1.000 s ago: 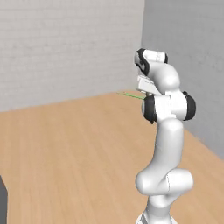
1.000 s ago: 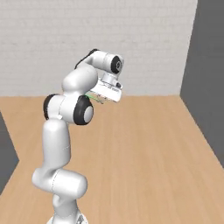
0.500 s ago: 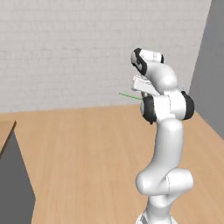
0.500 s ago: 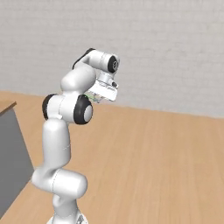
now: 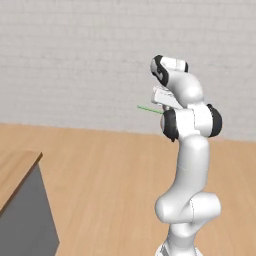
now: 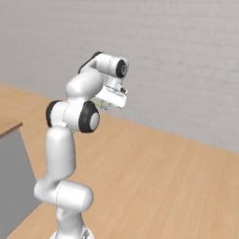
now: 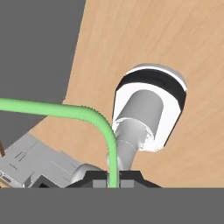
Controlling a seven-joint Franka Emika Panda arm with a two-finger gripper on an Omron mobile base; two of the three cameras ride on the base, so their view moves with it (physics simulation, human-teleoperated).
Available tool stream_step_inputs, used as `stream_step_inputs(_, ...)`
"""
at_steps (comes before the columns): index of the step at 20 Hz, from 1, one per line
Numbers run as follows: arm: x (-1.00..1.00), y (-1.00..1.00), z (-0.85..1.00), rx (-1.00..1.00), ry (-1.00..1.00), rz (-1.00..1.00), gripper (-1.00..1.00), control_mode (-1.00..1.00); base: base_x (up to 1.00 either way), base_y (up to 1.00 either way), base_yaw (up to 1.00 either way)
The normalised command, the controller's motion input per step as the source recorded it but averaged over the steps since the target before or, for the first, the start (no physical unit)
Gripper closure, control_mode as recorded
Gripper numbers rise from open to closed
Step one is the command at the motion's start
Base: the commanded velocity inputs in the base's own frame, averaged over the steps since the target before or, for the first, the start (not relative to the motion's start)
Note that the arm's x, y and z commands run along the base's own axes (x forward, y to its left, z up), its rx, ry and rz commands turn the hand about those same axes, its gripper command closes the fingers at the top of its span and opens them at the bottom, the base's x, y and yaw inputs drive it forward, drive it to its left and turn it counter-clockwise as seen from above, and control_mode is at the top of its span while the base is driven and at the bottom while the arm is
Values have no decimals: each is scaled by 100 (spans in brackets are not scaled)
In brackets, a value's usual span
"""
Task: Take a straw from the drawer in front and place it inside the glass cup on the dining counter.
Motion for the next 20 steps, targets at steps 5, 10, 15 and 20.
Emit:
stream_step_inputs(5,0,0,0,0,0,0,100,100,100,-33,54)
stream_step_inputs(10,0,0,0,0,0,0,100,100,100,-37,62)
stream_step_inputs(15,0,0,0,0,0,0,100,100,100,-39,67)
stream_step_inputs(20,0,0,0,0,0,0,100,100,99,-43,68)
